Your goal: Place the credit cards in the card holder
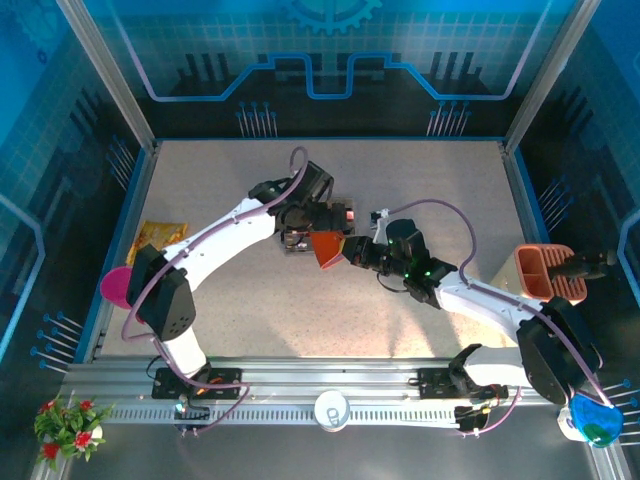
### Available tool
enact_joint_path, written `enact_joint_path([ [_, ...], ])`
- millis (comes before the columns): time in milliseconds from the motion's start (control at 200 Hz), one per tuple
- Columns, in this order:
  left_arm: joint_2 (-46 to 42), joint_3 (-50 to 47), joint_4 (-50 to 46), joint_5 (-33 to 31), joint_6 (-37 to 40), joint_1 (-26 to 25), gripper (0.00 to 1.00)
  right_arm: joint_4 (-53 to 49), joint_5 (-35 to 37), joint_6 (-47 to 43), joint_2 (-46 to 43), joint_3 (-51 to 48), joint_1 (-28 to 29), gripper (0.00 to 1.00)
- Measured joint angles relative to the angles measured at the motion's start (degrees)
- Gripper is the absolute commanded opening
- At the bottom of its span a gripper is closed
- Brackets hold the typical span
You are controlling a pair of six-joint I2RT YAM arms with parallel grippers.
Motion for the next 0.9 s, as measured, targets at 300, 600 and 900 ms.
enact_joint_path([
  [300, -0.13, -1.7, 0.96, -0.02, -0.09, -0.37, 0.99, -1.64, 1.92, 0.04, -2.05, -0.63, -0.04, 0.0],
  [600, -5.35, -8.02, 1.79, -1.81, -0.44, -0.52, 0.99, -3.21, 2.8, 0.07, -2.62, -2.29, -0.5, 0.0],
  [900, -9.05, -16.0, 2.21, -3.43, -0.44, -0.5, 0.99, -3.82, 4.31, 0.94, -4.79, -4.83, -1.31, 0.0],
])
